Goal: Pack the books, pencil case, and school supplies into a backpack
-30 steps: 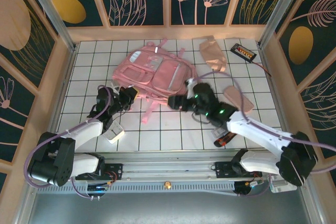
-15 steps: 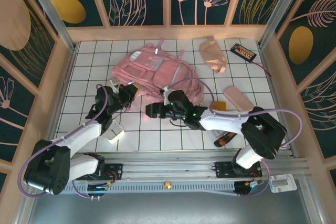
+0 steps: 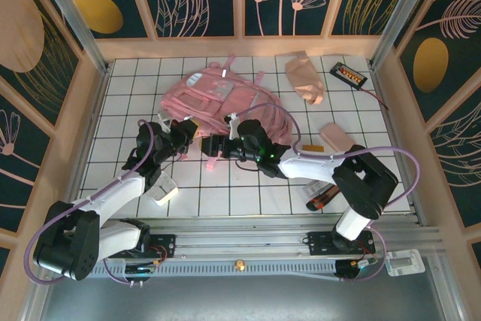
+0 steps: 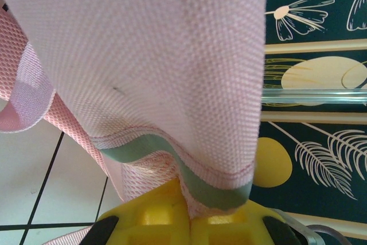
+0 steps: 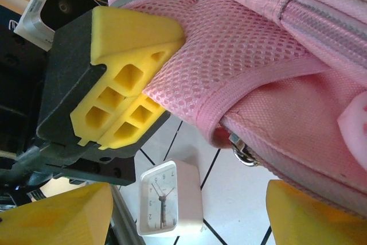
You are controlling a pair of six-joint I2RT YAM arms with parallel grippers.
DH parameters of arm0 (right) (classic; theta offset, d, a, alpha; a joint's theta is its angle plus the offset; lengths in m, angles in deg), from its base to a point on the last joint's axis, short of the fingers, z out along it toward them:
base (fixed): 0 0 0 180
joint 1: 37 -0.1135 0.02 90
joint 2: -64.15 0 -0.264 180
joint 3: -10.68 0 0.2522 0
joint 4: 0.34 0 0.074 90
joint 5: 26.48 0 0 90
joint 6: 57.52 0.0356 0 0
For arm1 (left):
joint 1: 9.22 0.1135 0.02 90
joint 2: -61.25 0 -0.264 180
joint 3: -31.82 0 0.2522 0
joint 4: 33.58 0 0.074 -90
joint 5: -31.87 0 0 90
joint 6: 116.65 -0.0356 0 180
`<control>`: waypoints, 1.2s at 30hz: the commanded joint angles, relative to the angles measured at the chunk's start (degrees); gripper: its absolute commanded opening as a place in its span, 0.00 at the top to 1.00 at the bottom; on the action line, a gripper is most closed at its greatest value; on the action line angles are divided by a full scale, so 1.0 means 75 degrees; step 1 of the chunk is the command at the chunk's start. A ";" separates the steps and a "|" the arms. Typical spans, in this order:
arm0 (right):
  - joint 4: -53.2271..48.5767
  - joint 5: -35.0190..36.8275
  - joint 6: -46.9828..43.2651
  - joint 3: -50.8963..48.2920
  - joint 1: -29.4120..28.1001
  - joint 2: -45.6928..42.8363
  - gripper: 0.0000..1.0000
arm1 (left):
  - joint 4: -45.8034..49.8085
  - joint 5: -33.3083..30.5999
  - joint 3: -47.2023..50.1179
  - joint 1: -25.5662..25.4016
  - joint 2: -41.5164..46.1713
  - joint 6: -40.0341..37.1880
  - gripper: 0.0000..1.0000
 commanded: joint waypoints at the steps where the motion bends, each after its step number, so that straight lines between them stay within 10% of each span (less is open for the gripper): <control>1: -0.0161 0.0269 0.0021 0.0257 0.0116 0.0196 0.28 | -0.0638 0.0267 -0.0506 -0.0050 0.0274 0.0260 1.00; 19: -0.1305 0.1188 -0.0345 0.0650 0.0199 0.0499 0.27 | -0.0457 0.0304 -0.0710 -0.0050 0.0203 0.0199 1.00; 36: -0.3684 0.3315 -0.0617 0.1865 0.0037 0.0915 0.47 | -0.0313 0.0302 -0.0711 -0.0051 0.0380 0.0222 1.00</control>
